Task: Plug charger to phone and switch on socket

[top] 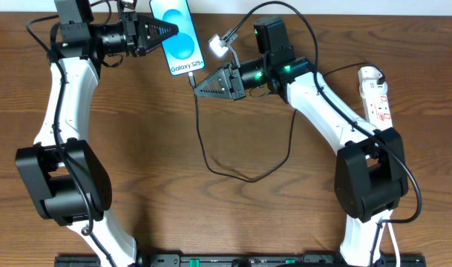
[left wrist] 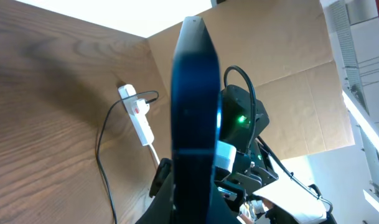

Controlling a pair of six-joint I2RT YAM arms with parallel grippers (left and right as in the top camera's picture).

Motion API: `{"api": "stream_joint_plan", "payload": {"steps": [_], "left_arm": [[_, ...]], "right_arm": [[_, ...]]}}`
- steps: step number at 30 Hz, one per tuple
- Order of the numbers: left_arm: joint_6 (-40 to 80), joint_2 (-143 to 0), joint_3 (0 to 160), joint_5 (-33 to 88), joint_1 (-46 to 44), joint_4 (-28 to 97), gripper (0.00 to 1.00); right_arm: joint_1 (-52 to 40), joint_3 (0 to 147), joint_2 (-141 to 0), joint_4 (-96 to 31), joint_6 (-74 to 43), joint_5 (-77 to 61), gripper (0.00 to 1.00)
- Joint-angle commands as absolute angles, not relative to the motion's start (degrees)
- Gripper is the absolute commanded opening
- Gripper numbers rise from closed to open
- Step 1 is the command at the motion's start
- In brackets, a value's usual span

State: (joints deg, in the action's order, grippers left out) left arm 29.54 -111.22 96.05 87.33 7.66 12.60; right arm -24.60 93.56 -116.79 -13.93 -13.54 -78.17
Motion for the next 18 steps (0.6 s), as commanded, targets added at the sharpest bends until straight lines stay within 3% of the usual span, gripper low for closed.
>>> {"api": "stream_joint_plan", "payload": {"steps": [1, 18], "left_arm": [[27.24, -109.14, 96.55, 90.15, 7.51, 12.23, 0.07], [26.26, -106.61, 96.55, 90.13, 6.13, 6.76, 0.07]], "right_arm": [[-24.21, 93.45, -117.30, -13.45, -14.61, -78.56, 0.01], [-24.03, 93.45, -117.30, -13.45, -14.76, -78.61, 0.01]]}}
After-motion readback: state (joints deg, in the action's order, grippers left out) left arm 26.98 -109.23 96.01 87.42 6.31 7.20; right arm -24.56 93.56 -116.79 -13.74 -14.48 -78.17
